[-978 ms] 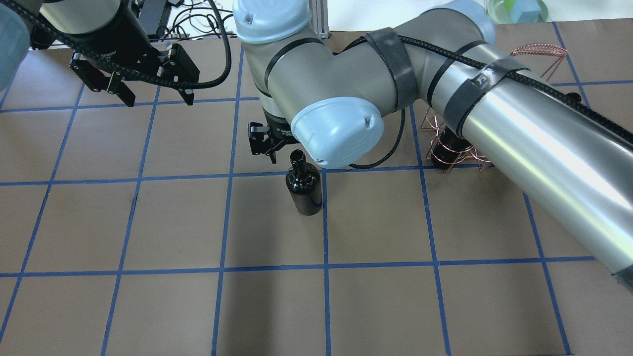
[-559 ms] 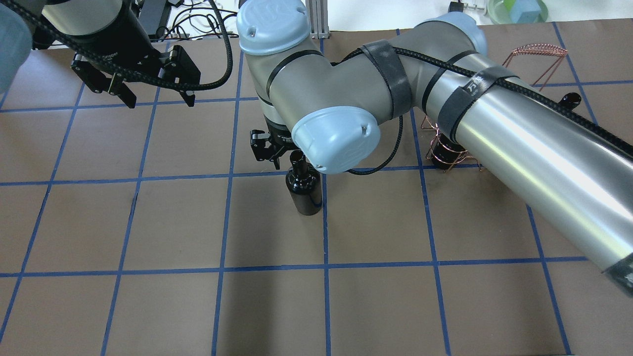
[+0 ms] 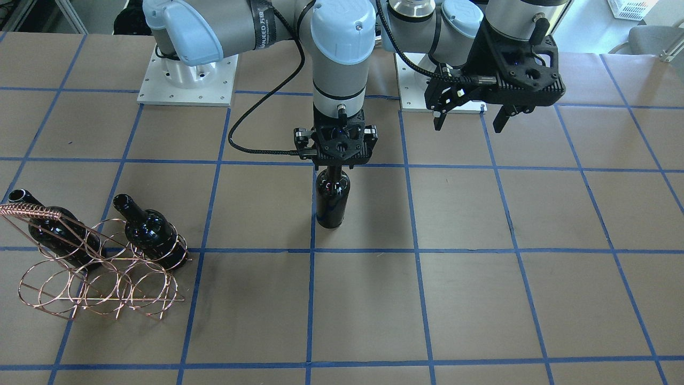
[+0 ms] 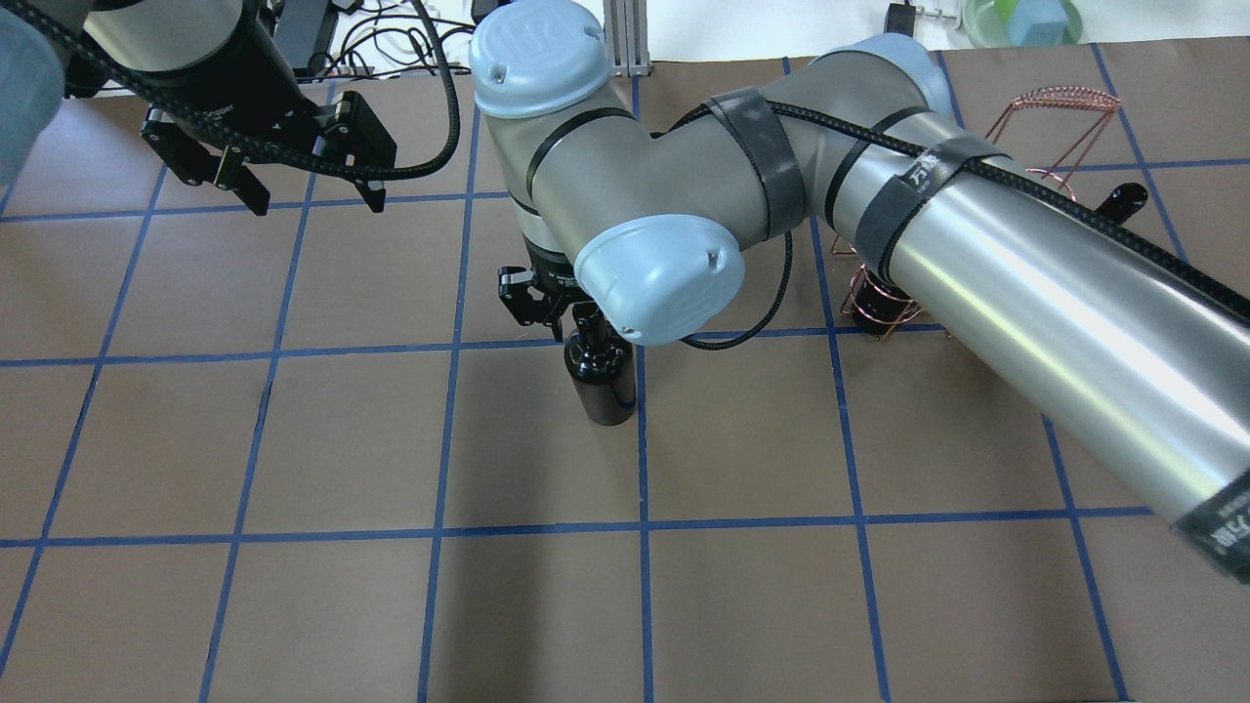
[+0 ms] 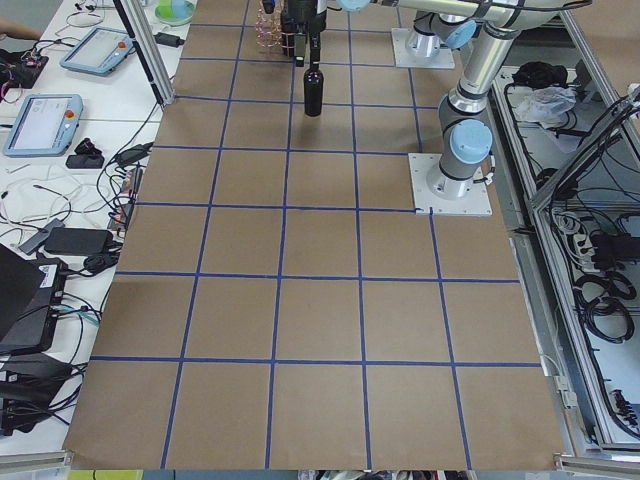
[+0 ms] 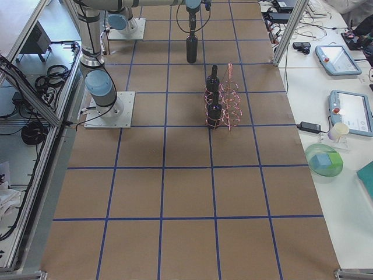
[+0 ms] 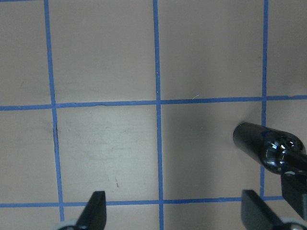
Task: Place wine into wine basket
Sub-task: 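Lower the right gripper onto the bottle neck and close it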
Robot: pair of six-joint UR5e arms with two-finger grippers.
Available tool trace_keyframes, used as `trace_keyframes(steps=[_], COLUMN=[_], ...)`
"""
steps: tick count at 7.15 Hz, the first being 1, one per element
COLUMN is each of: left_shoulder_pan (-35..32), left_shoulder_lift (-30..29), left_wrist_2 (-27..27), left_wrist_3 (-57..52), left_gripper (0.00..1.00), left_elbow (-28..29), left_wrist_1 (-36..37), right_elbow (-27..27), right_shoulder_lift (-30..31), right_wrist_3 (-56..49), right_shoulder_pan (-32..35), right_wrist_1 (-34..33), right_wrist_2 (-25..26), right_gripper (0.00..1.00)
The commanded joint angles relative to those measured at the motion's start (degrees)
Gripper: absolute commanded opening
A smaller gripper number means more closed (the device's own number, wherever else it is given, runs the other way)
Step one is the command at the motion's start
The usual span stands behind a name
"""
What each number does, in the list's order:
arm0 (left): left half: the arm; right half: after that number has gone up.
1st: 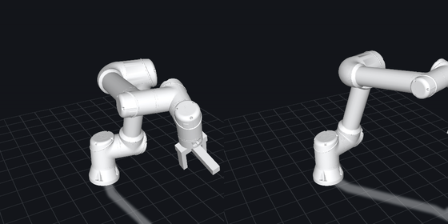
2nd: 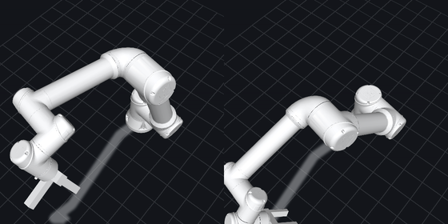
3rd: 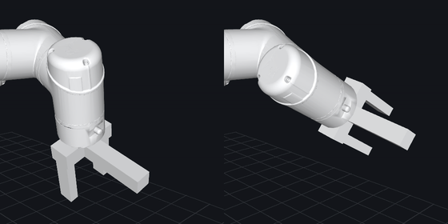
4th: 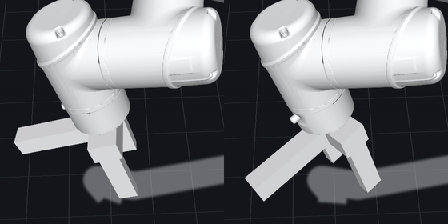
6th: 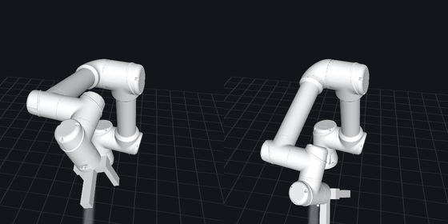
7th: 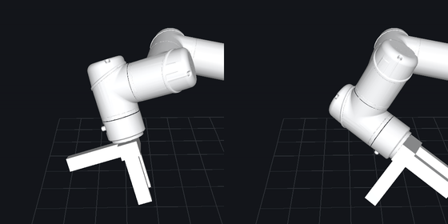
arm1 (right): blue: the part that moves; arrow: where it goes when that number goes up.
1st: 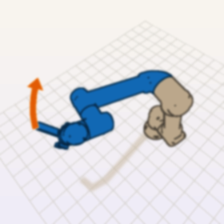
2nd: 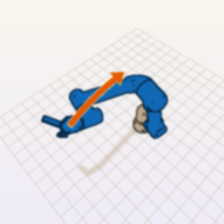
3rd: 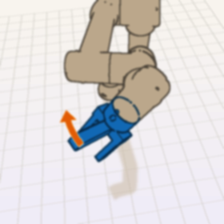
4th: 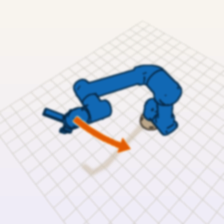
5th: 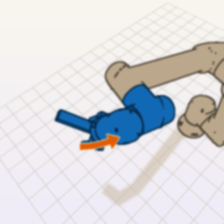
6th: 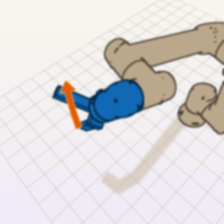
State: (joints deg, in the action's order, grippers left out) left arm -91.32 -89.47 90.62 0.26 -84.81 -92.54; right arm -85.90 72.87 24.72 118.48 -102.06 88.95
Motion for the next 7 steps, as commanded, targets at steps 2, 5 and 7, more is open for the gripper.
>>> trace_keyframes(steps=[2, 5, 7], left_shoulder_pan=[0.0, 0.0, 0.0], left_shoulder_lift=[0.0, 0.18, 0.18], left_wrist_2=[0.0, 0.0, 0.0], left_wrist_3=[0.0, 0.0, 0.0], left_gripper=[1.0, 1.0, 1.0], left_elbow=[-0.01, -0.54, -0.54], left_wrist_1=[-0.1, -0.1, -0.1], right_elbow=[-0.06, 0.03, 0.12], right_shoulder_lift=[-0.18, -0.18, -0.19], right_wrist_3=[0.16, 0.07, -0.19], right_shoulder_pan=[0.0, -0.09, -0.26], right_wrist_1=[-0.69, -0.78, -0.86], right_wrist_2=[0.0, -0.27, -0.27], right_gripper=[0.41, 0.0, 0.0])
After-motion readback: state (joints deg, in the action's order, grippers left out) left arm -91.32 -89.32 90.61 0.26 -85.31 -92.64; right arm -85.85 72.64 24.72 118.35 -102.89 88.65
